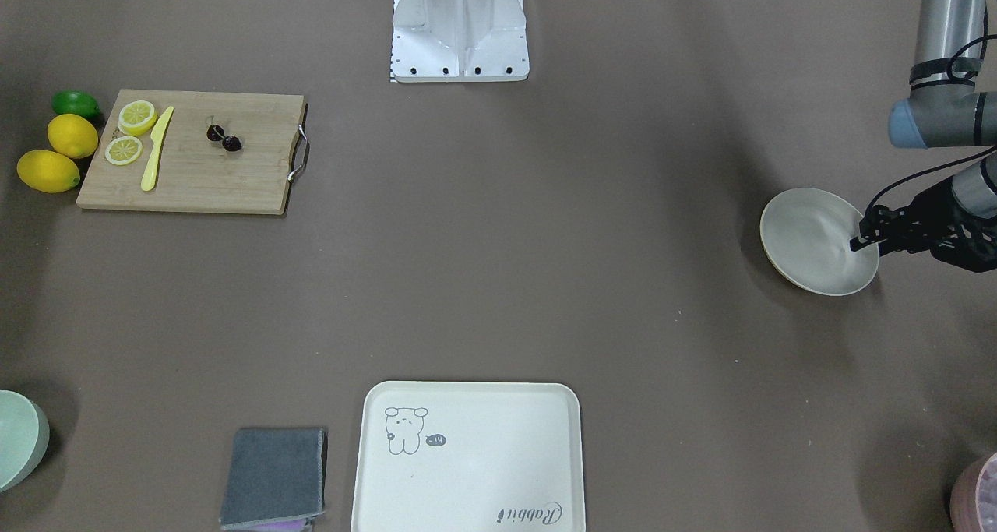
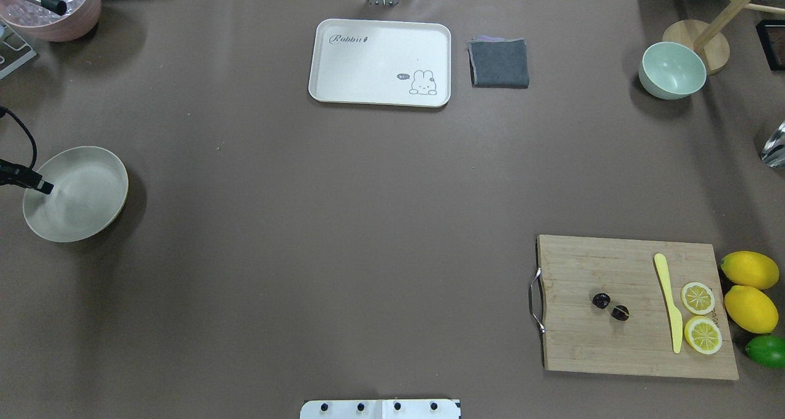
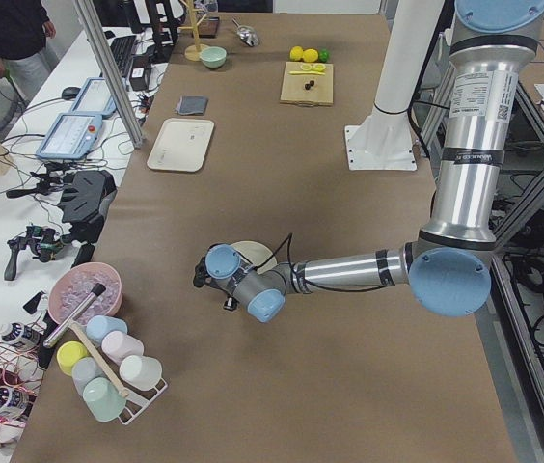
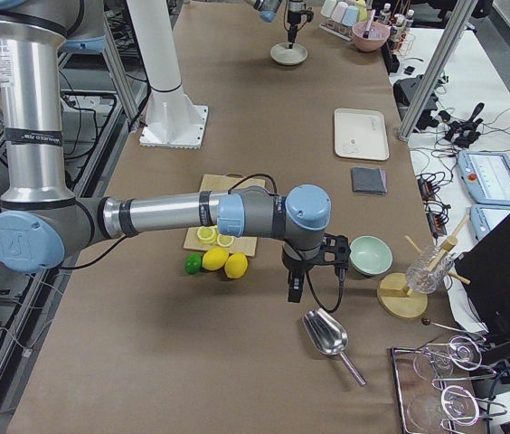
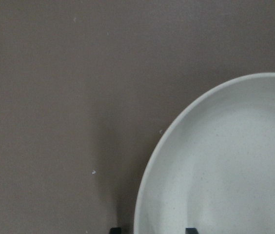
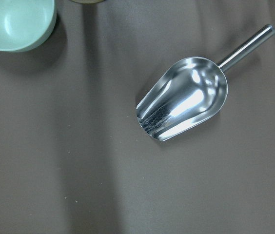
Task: Place red cherry on plate
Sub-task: 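Drag the white plate toward table center with left gripper while right arm reaches in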
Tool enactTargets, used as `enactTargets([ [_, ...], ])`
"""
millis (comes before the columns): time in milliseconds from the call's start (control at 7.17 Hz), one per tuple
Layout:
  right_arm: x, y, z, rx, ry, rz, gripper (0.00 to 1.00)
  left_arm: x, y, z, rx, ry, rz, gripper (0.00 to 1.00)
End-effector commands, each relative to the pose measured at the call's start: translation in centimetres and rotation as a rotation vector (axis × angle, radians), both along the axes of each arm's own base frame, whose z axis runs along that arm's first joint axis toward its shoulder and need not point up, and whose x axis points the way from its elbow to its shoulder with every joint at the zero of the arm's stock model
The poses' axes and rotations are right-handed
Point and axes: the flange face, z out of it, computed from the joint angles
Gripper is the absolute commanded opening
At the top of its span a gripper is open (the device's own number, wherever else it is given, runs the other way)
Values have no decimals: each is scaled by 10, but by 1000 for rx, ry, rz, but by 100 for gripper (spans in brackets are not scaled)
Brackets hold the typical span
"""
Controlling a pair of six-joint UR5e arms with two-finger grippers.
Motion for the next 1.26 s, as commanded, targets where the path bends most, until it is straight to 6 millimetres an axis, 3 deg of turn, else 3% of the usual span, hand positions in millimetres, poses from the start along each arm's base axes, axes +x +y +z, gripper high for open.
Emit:
enactTargets([
  [0, 0, -1, -1, 2, 0, 0, 100, 2, -5, -3, -4, 2, -2, 0],
  [419, 0, -3, -4, 8, 2, 0, 100, -25, -21, -18, -17, 30, -67, 0],
  [698, 0, -5, -6, 13, 2, -1, 100, -49, -47, -56, -49, 137, -92, 0],
  [837, 0, -6, -6, 24, 1, -1, 100, -45, -66, -88, -77, 166, -119, 0],
  [977, 0, -4, -6, 52, 1, 0, 100, -30, -83, -141, -111, 204, -158, 0],
  [1116, 0, -4, -7, 57, 0, 0, 100, 2, -88, -194, -195, 246, -187, 0],
])
